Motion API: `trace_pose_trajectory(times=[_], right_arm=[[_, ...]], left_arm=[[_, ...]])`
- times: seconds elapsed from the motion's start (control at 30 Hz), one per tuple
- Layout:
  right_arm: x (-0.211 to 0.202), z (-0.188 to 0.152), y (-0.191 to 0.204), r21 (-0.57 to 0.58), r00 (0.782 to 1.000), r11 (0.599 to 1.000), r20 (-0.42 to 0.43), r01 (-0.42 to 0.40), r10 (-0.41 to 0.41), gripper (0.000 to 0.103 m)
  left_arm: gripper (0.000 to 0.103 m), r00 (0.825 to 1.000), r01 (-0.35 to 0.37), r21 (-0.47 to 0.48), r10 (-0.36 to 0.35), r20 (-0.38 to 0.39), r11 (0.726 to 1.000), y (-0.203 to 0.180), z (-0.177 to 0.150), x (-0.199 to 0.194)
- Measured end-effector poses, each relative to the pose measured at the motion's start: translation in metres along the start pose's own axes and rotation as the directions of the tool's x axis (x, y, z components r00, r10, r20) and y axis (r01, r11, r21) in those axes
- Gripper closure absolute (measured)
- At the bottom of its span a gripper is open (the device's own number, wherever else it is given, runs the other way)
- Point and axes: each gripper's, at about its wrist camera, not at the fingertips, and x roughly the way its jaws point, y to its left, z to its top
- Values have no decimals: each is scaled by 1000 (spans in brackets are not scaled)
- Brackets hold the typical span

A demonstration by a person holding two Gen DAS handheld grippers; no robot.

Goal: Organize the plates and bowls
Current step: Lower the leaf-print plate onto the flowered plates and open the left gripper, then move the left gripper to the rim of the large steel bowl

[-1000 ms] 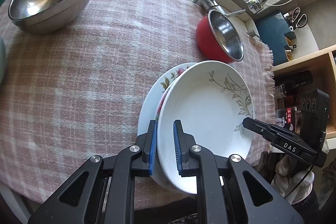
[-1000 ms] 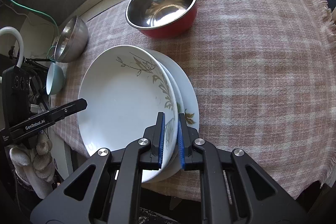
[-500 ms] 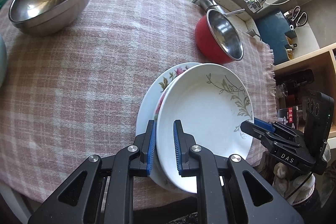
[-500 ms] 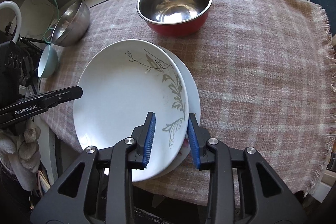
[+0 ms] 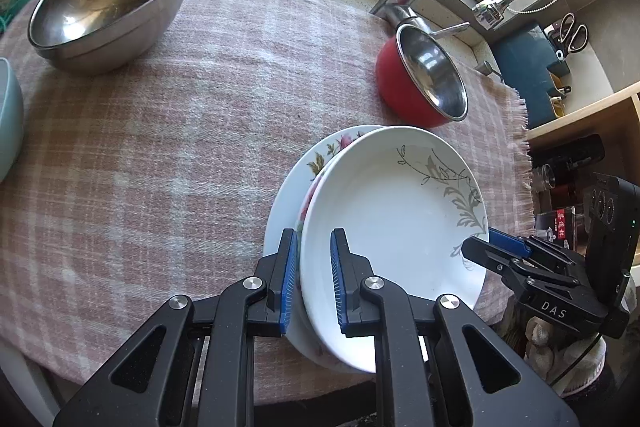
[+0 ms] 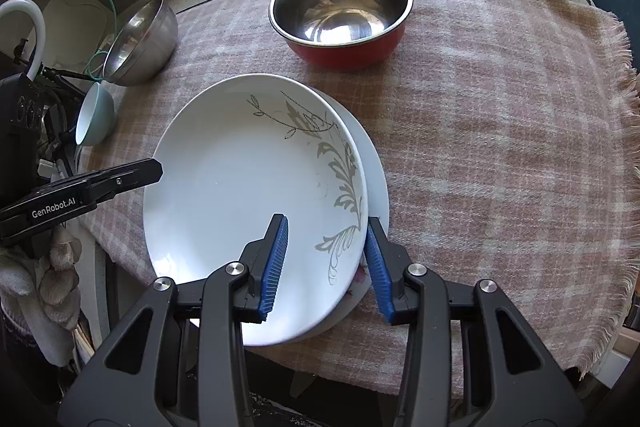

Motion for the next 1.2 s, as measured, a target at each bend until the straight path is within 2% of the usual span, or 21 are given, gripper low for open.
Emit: trace_pose_trajectory(times=[0.1,0.17,0.33,0.37,0.5,0.57,0.63,0.73,0.8,0.93,1.2], right_arm=[[-7,0,0,-8,1000,1000,27,8,-8,60],[-12,0,-2,-6,999,1000,43,2,-2,55],[-23,-3,-5,-3,996,999,83,-32,33,48],[-24,-3,-4,-10,995,1000,91,-29,30,44],[-35,-1,7,-48,990,999,144,6,0,42],[-40,1,14,-61,985,998,175,4,6,34],[-47,4,23,-76,976,997,217,2,15,30],[-53,14,42,-102,958,994,287,24,6,29],[-53,22,55,-112,952,993,305,24,12,29],[-47,41,84,-107,955,994,290,-30,60,29],[-25,77,147,-69,955,997,295,21,0,29]], left_arm=[[89,1000,-3,-27,4,26,1000,4,-4,-7],[86,999,-14,-40,16,52,999,5,-7,-13],[86,991,-44,-65,52,126,997,8,-18,-31],[85,989,-53,-67,62,138,996,9,-19,-34],[83,983,-76,-72,87,163,994,17,-24,-42],[83,980,-84,-73,95,174,994,23,-24,-47],[83,976,-93,-77,106,189,993,33,-22,-53],[83,970,-99,-93,117,212,991,51,-16,-63],[83,968,-96,-101,117,221,990,67,-9,-71],[83,963,-108,-101,130,235,989,98,8,-86],[83,957,-96,-87,116,267,992,155,59,-109]])
